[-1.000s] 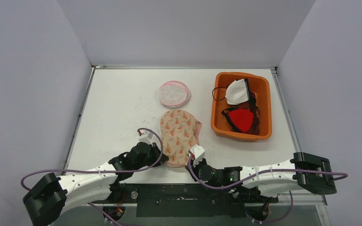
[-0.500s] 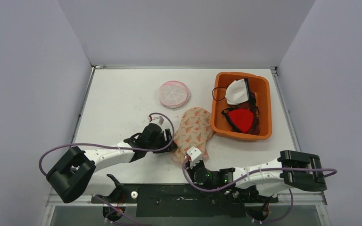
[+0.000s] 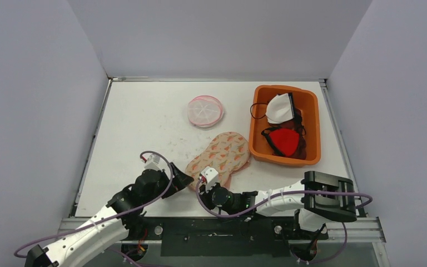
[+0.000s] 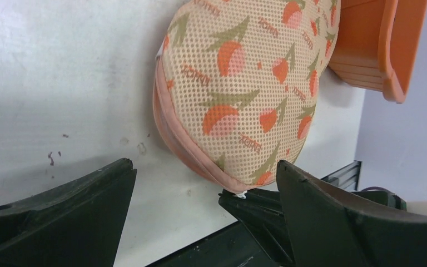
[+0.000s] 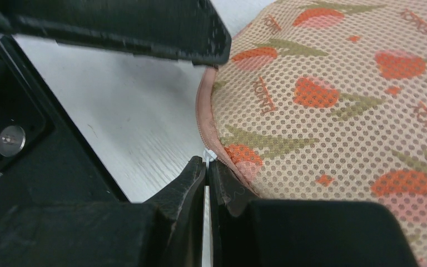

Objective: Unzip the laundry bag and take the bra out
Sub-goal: Unzip the laundry bag at the center of the board.

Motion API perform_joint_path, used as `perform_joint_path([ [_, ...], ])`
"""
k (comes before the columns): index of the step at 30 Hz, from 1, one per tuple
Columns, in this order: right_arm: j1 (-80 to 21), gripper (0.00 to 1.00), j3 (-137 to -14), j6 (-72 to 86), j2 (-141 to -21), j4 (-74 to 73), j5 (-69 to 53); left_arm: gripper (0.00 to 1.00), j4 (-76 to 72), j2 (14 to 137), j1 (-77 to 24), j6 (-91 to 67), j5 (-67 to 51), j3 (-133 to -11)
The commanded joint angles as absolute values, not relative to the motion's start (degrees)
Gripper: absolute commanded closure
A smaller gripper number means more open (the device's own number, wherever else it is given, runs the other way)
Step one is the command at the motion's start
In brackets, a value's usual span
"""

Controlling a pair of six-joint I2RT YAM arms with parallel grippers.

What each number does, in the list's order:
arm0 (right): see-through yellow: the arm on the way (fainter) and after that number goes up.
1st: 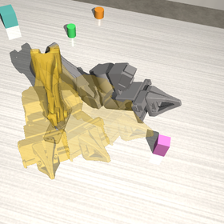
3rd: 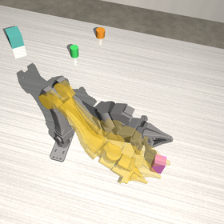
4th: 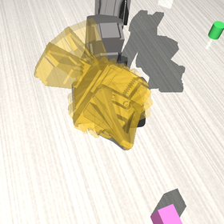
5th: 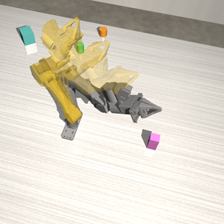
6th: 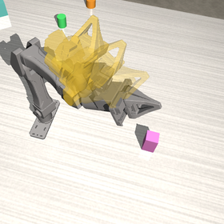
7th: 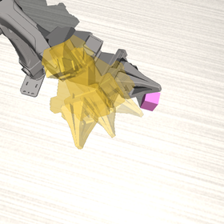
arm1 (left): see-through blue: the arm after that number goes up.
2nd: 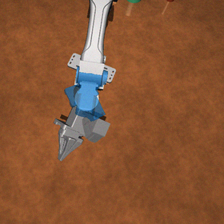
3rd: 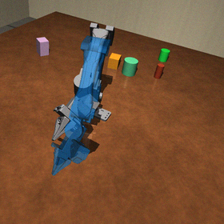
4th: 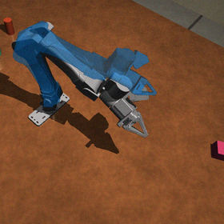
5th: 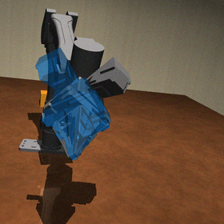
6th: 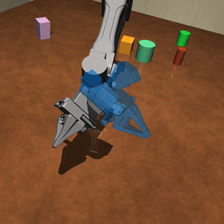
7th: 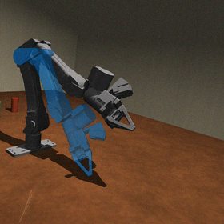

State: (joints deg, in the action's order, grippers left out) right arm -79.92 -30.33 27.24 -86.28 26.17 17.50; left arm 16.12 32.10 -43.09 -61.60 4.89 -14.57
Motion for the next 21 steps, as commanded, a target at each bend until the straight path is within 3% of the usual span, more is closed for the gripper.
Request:
perform_joint_path([
  [1, -79.2, 0.95, -33.7, 26.1, -89.1, 33.5, 12.8, 0.03, 16.5, 24.5, -43.4, -72.2, 3.7, -8.7],
  [7, -78.9, 0.95, -34.0, 26.6, -91.0, 34.9, 12.0, 0.03, 6.9, 26.8, -43.5, -76.4, 2.0, -5.1],
  [10, -78.9, 0.95, -34.1, 26.8, -91.3, 35.3, 12.0, 0.08, 3.1, 31.0, -43.6, -76.6, 1.9, -5.4],
  [21, -78.8, 0.95, -33.9, 26.5, -90.8, 34.5, 12.6, 0.69, -6.2, 41.1, -43.9, -77.9, 4.4, -5.4],
])
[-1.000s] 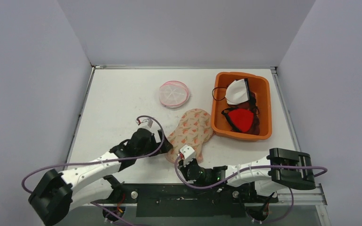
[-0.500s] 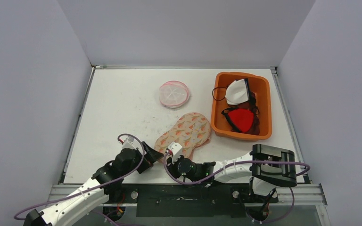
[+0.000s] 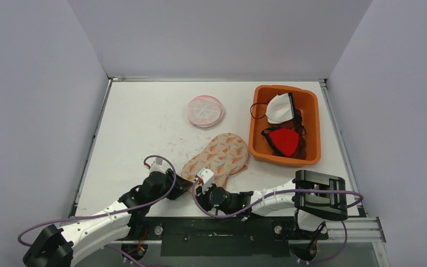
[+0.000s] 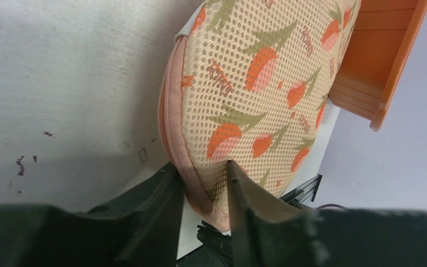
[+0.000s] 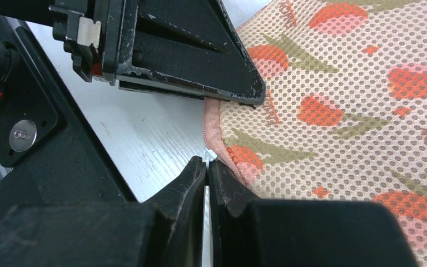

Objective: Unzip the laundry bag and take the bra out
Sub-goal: Unzip the laundry bag at the center of the board.

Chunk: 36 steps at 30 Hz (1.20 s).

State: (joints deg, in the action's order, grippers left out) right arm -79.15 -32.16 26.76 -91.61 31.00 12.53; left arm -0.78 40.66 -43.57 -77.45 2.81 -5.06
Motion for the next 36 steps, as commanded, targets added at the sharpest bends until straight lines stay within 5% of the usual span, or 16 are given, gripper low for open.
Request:
perform_joint_path([
  [1, -78.8, 0.95, -33.9, 26.5, -90.7, 34.4, 12.7, 0.73, -6.1, 40.9, -43.9, -77.8, 4.8, -5.4],
  [10, -78.8, 0.95, -33.4, 26.5, -88.7, 29.4, 16.0, 1.00, -0.6, 39.1, -43.8, -75.2, 8.3, -6.8],
  [27, -76.1, 0.95, -27.4, 26.8, -78.3, 21.4, 20.9, 1.00, 7.3, 40.0, -42.0, -65.6, 9.5, -11.4],
  [36, -79.1, 0.95, -25.8, 27.4, -76.9, 21.6, 21.5, 1.00, 6.2, 50.7, -36.8, -56.7, 4.3, -18.8],
])
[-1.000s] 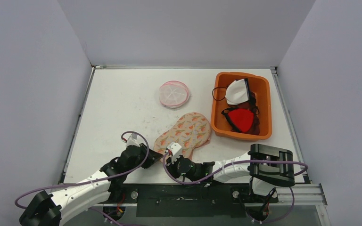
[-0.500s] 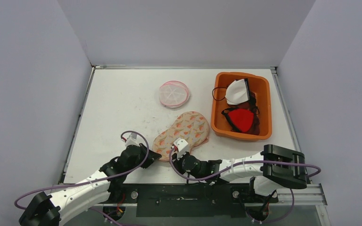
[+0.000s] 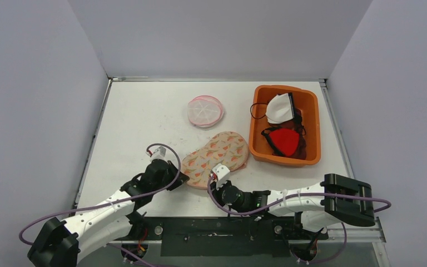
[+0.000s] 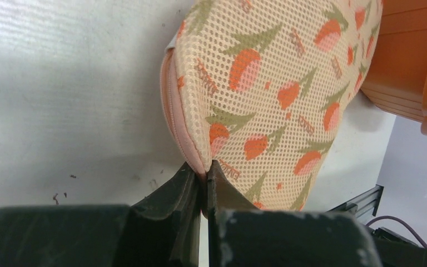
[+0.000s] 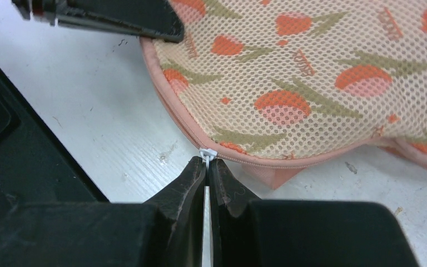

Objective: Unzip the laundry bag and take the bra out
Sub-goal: Unzip the laundry bag at the center of the board.

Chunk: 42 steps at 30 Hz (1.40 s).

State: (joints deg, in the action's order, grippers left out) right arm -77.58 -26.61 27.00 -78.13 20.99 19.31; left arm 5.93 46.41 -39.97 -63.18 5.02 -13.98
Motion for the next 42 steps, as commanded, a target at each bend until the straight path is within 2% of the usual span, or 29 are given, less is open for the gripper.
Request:
perform_joint_path([
  [1, -79.2, 0.95, -25.8, 27.7, -77.6, 22.4, 21.2, 1.00, 5.4, 52.2, -36.1, -56.0, 3.4, -19.6],
  [6, -79.3, 0.95, -27.6, 28.1, -81.0, 25.6, 19.7, 1.00, 3.2, 61.3, -32.3, -51.4, 0.1, -25.1],
  [7, -79.3, 0.95, -28.3, 28.1, -81.8, 26.2, 19.3, 0.97, 3.3, 63.0, -31.6, -50.9, 0.0, -26.3],
  [9, -79.2, 0.95, -30.0, 27.5, -83.5, 26.8, 18.7, 0.83, 3.6, 65.7, -30.7, -50.6, -1.7, -28.0],
  [10, -79.0, 0.95, -31.0, 27.2, -84.5, 26.9, 18.5, 0.69, 3.8, 66.2, -30.6, -50.5, -2.3, -28.5],
  [12, -78.5, 0.95, -32.6, 26.6, -86.2, 26.9, 18.2, 0.35, 4.4, 65.4, -30.7, -51.0, -2.6, -28.1],
  [14, -77.8, 0.95, -33.7, 26.5, -87.7, 27.3, 17.5, 0.17, 5.7, 62.6, -30.7, -52.0, -2.7, -26.7],
  [15, -77.4, 0.95, -34.1, 26.6, -88.2, 27.6, 17.0, 0.11, 7.0, 60.8, -30.8, -52.5, -2.7, -25.8],
  [20, -76.1, 0.95, -36.0, 26.8, -90.6, 29.8, 14.2, 0.05, 15.3, 46.2, -31.3, -57.9, -3.2, -19.9],
  [25, -76.0, 0.95, -38.9, 26.6, -94.3, 32.3, 11.1, 0.05, 20.0, 29.7, -32.8, -66.5, -3.4, -13.6],
  [29, -76.3, 0.95, -41.1, 26.3, -96.9, 33.7, 9.2, 0.11, 15.4, 23.4, -33.4, -72.2, -3.4, -8.1],
  [34, -76.6, 0.95, -41.4, 26.5, -96.9, 33.4, 8.5, 0.37, 10.4, 28.6, -33.4, -72.2, -2.0, -7.0],
  [42, -76.9, 0.95, -39.9, 26.6, -94.9, 32.1, 9.9, 0.89, 7.9, 35.6, -33.4, -70.9, 1.5, -9.6],
])
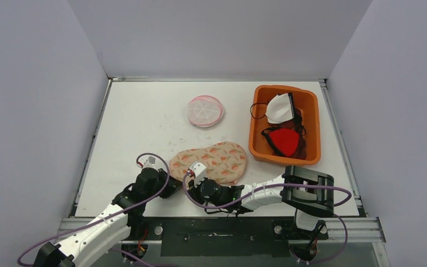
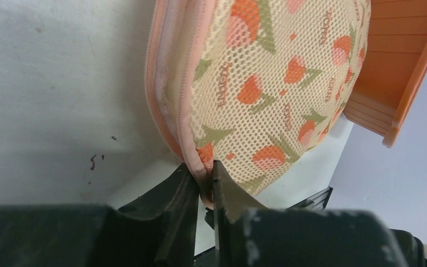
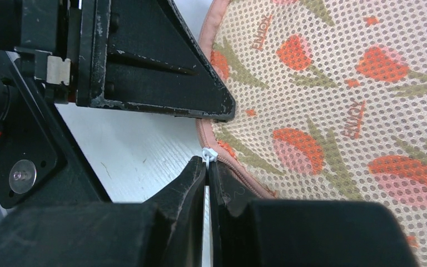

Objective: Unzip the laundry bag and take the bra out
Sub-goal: Unzip the laundry bag at the center of the board.

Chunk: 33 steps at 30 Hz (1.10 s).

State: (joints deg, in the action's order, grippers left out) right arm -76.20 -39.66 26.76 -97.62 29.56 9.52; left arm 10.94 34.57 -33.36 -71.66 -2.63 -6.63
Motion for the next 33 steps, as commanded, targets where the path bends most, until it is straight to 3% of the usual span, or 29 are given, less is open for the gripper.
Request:
perform_joint_path([
  [1, -76.9, 0.95, -39.8, 26.6, -94.6, 31.7, 10.3, 0.94, 8.4, 35.6, -33.4, -70.9, 2.2, -9.8],
  [3, -77.1, 0.95, -39.4, 26.2, -93.8, 30.2, 11.2, 1.00, 9.4, 35.2, -33.4, -70.8, 3.5, -9.9],
  [24, -76.2, 0.95, -31.2, 27.8, -83.0, 21.0, 22.4, 1.00, 15.6, 34.9, -32.9, -65.4, 7.3, -13.2],
  [33, -77.7, 0.95, -27.9, 25.8, -79.5, 21.3, 22.4, 1.00, 14.4, 43.5, -30.4, -60.9, 8.5, -18.9],
])
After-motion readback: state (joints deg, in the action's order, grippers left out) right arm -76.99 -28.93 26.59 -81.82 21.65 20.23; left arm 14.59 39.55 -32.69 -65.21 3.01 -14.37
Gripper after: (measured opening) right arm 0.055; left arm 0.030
